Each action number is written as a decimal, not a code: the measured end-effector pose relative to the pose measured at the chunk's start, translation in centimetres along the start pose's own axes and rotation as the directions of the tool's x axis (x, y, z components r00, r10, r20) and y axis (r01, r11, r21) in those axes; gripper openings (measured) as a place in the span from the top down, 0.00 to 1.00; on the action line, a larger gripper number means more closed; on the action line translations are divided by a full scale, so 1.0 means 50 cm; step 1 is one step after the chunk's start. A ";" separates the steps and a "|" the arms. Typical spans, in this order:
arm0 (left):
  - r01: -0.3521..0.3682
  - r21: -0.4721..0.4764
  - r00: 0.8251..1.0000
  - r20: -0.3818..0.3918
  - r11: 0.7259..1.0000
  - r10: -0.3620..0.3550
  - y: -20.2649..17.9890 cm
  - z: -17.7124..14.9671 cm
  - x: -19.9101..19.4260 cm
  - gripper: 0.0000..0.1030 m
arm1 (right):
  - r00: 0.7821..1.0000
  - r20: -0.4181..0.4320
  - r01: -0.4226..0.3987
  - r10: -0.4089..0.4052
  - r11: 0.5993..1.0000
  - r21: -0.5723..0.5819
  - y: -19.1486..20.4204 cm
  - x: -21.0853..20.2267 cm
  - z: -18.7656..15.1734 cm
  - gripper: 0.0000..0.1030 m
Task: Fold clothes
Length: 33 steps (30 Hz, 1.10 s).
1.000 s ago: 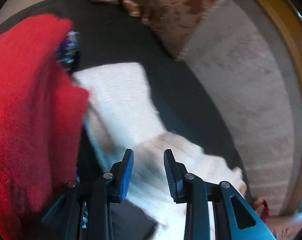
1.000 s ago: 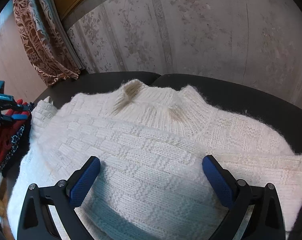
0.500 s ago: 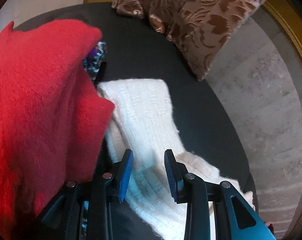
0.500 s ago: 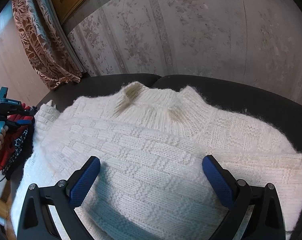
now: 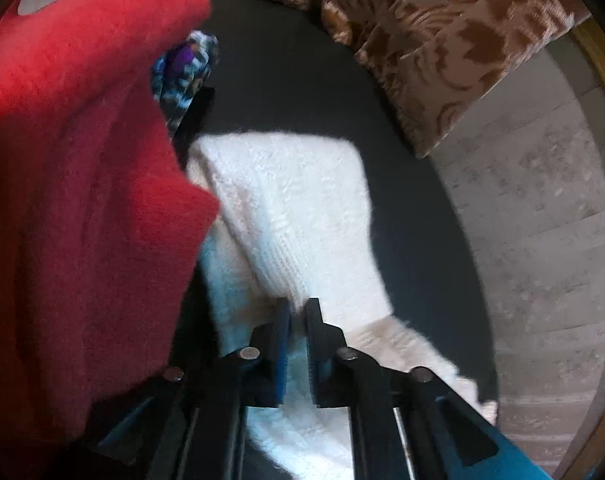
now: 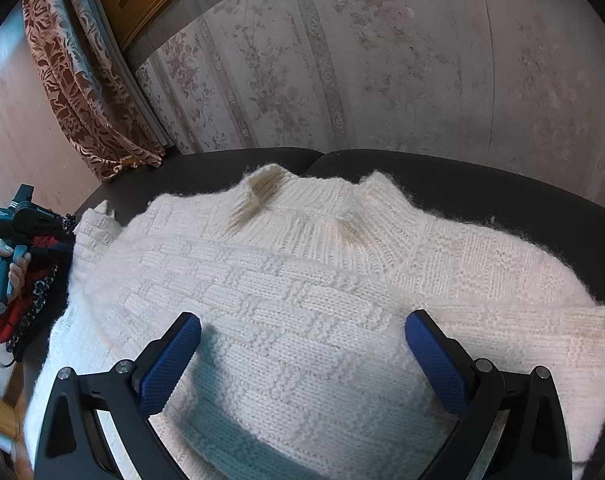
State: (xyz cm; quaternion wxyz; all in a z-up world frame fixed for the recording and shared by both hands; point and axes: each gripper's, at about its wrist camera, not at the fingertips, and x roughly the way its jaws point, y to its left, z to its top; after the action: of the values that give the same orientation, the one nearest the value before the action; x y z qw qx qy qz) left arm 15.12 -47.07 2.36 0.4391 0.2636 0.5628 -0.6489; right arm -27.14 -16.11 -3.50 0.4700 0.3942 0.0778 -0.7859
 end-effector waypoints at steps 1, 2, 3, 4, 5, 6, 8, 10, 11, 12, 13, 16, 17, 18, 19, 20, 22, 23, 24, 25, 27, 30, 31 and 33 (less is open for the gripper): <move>0.029 0.003 1.000 0.006 1.000 -0.030 -0.004 -0.001 -0.013 0.95 | 1.000 -0.004 0.005 -0.005 1.000 -0.004 0.002 0.001 0.000 0.00; 0.059 0.006 0.998 0.011 0.998 -0.059 -0.008 -0.002 -0.026 0.95 | 1.000 -0.007 0.010 -0.010 1.000 -0.009 0.004 0.001 0.001 0.00; 0.088 0.010 0.996 0.016 0.996 -0.088 -0.013 -0.004 -0.039 0.95 | 1.000 -0.011 0.016 -0.016 1.000 -0.015 0.006 0.002 0.001 0.00; 0.118 0.014 0.993 0.022 0.993 -0.118 -0.017 -0.005 -0.053 0.95 | 1.000 -0.016 0.024 -0.024 0.999 -0.022 0.008 0.004 0.002 0.00; 0.147 0.017 0.989 0.027 0.989 -0.147 -0.021 -0.006 -0.066 0.95 | 0.999 -0.023 0.036 -0.036 0.999 -0.034 0.012 0.006 0.003 0.00; 0.179 0.031 0.983 0.029 0.983 -0.180 -0.030 -0.012 -0.082 0.95 | 0.998 -0.031 0.050 -0.052 0.997 -0.050 0.016 0.010 0.003 0.00; 0.251 0.055 0.967 0.021 0.966 -0.253 -0.052 -0.028 -0.110 0.95 | 0.995 -0.045 0.080 -0.084 0.993 -0.083 0.026 0.017 0.005 0.00; 0.317 0.086 0.948 0.008 0.945 -0.318 -0.077 -0.054 -0.137 0.95 | 0.993 -0.052 0.102 -0.108 0.989 -0.104 0.033 0.021 0.005 0.00; 0.351 0.100 0.936 -0.009 0.931 -0.352 -0.097 -0.062 -0.135 0.95 | 0.993 -0.053 0.104 -0.110 0.989 -0.105 0.033 0.021 0.006 0.00; 0.384 0.114 0.923 -0.027 0.916 -0.384 -0.117 -0.070 -0.131 0.95 | 0.992 -0.054 0.105 -0.111 0.989 -0.105 0.033 0.021 0.006 0.00; 0.419 0.126 0.908 -0.047 0.899 -0.416 -0.137 -0.088 -0.137 0.95 | 0.992 -0.057 0.106 -0.113 0.989 -0.106 0.033 0.021 0.008 0.00; 0.519 0.158 0.854 -0.128 0.840 -0.504 -0.197 -0.150 -0.151 0.95 | 0.993 -0.022 0.112 -0.114 0.991 -0.070 0.033 -0.021 0.001 0.03; 0.544 0.168 0.838 -0.157 0.822 -0.522 -0.217 -0.175 -0.154 0.95 | 0.993 -0.009 0.114 -0.114 0.992 -0.057 0.033 -0.037 -0.002 0.11; 0.568 0.178 0.822 -0.186 0.804 -0.539 -0.238 -0.201 -0.157 0.95 | 0.993 0.004 0.115 -0.115 0.992 -0.044 0.033 -0.052 -0.004 0.14; 0.588 0.177 0.805 -0.220 0.789 -0.550 -0.257 -0.227 -0.150 0.95 | 0.993 0.017 0.116 -0.116 0.993 -0.031 0.032 -0.067 -0.007 0.15; 0.607 0.174 0.788 -0.254 0.775 -0.561 -0.276 -0.253 -0.142 0.95 | 0.993 0.030 0.117 -0.117 0.993 -0.018 0.032 -0.082 -0.009 0.15; 0.646 0.148 0.751 -0.303 0.749 -0.587 -0.299 -0.291 -0.126 0.95 | 0.991 0.056 0.119 -0.119 0.993 0.008 0.032 -0.113 -0.014 0.15; 0.668 0.129 0.726 -0.328 0.732 -0.605 -0.311 -0.313 -0.117 0.95 | 0.990 0.069 0.119 -0.120 0.993 0.021 0.032 -0.128 -0.017 0.15; 0.687 0.123 0.705 -0.349 0.716 -0.617 -0.322 -0.335 -0.110 0.95 | 0.989 0.082 0.119 -0.122 0.992 0.034 0.032 -0.143 -0.019 0.15; 0.700 0.125 0.691 -0.368 0.703 -0.622 -0.333 -0.358 -0.103 0.95 | 0.990 0.090 0.104 -0.109 0.993 0.061 0.025 -0.161 -0.028 0.15; 0.721 0.130 0.662 -0.417 0.680 -0.622 -0.350 -0.416 -0.093 0.95 | 0.991 0.107 0.065 -0.078 0.991 0.121 0.010 -0.197 -0.047 0.15; 0.702 0.210 0.680 -0.480 0.680 -0.554 -0.358 -0.511 -0.061 0.95 | 0.992 0.125 -0.023 -0.008 0.969 0.246 -0.024 -0.244 -0.085 0.15; 0.686 0.247 0.693 -0.509 0.685 -0.511 -0.355 -0.544 -0.044 0.93 | 0.991 0.132 -0.055 0.017 0.954 0.293 -0.035 -0.255 -0.099 0.15; 0.671 0.248 0.687 -0.562 0.699 -0.460 -0.330 -0.587 -0.016 0.87 | 0.985 0.148 -0.142 0.091 0.910 0.389 -0.058 -0.271 -0.126 0.14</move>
State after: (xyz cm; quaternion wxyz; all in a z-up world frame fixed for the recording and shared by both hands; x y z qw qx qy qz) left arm -3.25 -18.96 4.58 -0.0062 0.3075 0.5438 -0.7809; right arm -22.66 -2.23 0.90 0.4301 0.4350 -0.1370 -0.7792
